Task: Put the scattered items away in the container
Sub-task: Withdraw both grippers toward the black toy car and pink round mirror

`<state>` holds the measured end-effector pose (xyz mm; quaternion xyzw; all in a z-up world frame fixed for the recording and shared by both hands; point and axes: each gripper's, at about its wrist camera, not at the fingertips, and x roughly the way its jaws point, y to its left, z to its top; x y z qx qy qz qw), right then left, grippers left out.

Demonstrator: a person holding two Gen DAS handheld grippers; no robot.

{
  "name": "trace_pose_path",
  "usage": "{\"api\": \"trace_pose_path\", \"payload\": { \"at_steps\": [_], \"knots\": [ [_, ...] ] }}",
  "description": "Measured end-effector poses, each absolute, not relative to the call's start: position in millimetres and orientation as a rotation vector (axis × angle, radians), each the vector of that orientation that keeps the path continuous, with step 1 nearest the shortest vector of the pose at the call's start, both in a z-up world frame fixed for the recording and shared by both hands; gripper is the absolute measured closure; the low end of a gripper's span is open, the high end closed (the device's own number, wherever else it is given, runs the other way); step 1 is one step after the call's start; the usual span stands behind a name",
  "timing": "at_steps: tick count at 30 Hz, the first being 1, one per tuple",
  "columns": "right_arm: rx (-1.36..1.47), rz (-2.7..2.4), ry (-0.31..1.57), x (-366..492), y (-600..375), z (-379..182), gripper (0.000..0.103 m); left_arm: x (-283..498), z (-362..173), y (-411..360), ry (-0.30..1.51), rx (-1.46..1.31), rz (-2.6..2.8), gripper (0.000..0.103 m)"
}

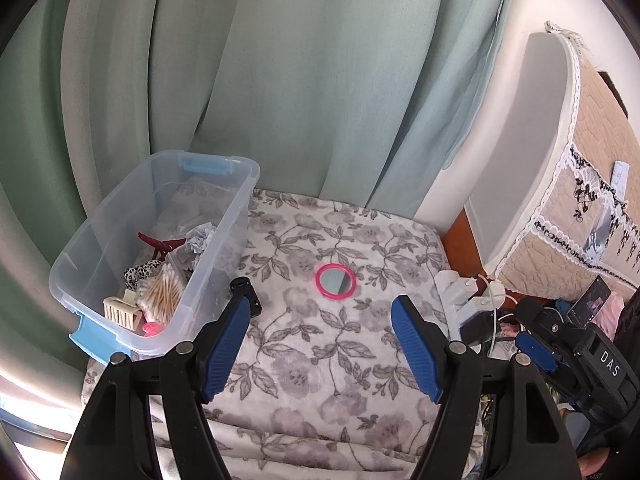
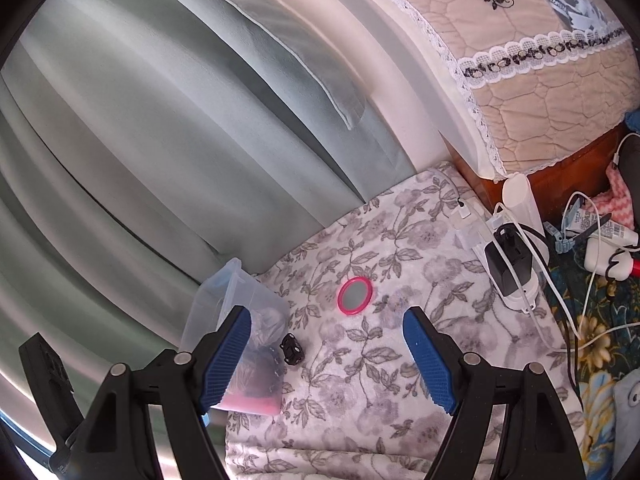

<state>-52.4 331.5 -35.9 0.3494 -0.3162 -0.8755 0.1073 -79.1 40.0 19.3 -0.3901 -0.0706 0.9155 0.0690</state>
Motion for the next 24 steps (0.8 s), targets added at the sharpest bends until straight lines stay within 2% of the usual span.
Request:
{"api": "trace_pose_path", "payload": {
  "at_steps": [18, 24],
  "knots": [
    [1.284, -2.509, -0.845, -89, 313, -99, 0.022, -109, -57, 51, -0.216, -1.394, 2.74, 0.029],
    [1.36, -2.518, -0.74, -102, 301, -117, 0.022, -121, -86, 52, -0.185, -1.472, 2.78, 0.029]
  ]
}}
